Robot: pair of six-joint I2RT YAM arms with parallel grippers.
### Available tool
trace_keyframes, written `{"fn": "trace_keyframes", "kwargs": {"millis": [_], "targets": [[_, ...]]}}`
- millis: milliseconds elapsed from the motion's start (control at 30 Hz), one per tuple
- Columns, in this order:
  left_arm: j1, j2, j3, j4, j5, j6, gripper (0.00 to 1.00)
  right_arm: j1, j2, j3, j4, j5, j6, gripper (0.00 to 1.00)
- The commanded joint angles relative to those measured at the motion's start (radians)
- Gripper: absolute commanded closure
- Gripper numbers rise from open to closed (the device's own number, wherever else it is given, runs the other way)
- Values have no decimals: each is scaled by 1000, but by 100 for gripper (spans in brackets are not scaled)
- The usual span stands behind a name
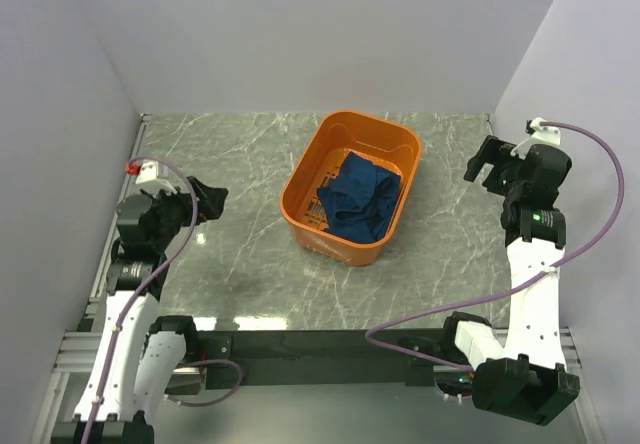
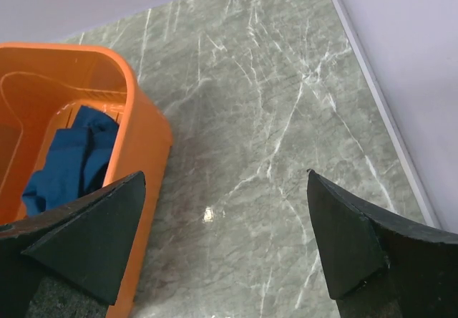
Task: Fold and stack the t-shirts
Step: Grab the tshirt from the pile
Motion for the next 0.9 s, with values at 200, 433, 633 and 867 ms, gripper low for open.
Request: {"fn": "trace_keyframes", "kwargs": {"millis": [200, 433, 633, 867], "targets": [[-128, 201, 232, 33, 217, -55, 1, -2, 14, 112, -239, -621, -622, 0], [-490, 461, 457, -87, -11, -15, 2, -2, 45, 42, -208, -532, -537, 0], [-694, 754, 667, -187, -188, -23, 2, -4, 63, -29, -150, -549, -469, 0], [-797, 1103, 947, -256, -312, -63, 1, -4, 83, -43, -139, -549, -457, 0]]}}
